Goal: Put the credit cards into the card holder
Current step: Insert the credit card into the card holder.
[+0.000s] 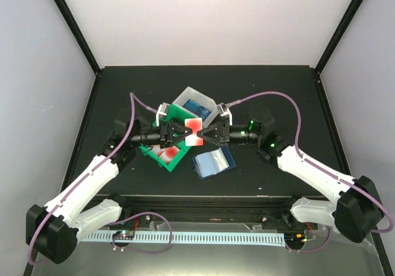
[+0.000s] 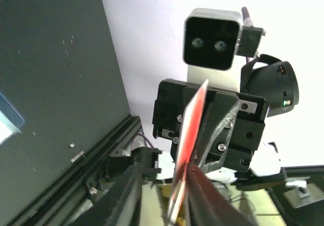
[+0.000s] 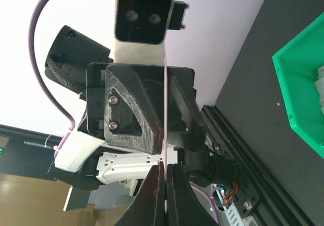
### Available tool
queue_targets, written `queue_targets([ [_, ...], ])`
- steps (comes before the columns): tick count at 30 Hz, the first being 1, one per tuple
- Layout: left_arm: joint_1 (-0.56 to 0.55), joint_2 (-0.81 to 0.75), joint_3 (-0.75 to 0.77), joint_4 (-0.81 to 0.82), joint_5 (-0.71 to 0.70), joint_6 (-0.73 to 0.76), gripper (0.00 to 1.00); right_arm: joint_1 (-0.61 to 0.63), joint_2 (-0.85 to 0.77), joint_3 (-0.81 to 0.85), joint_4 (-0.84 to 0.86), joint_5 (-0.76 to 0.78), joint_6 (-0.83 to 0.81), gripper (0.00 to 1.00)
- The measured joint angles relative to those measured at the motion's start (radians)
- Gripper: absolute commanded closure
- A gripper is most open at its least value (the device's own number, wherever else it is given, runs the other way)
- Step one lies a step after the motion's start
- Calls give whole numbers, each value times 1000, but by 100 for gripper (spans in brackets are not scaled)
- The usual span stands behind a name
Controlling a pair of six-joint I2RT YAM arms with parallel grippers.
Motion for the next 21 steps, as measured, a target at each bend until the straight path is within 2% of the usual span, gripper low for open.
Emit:
queue_targets([
  [2,-6,-6,-1,-4,-4,26,54,0,-12,0,0,-2,-8,99],
  [5,-12,-27,-1,-44,-29,87,46,-11,-35,3,-55,3,-58,99],
  [10,-21,-48,-1,-171,-129,231,45,-98,-56,11,-241,37,-160,99],
  [14,-62,-35,-12,-196,-196,313,45,-163,-51,-2,-401,77,-184,99],
  [21,-209,157,-14,-206,-304,406,49,-180,-47,-93,-584,197,-111,99],
])
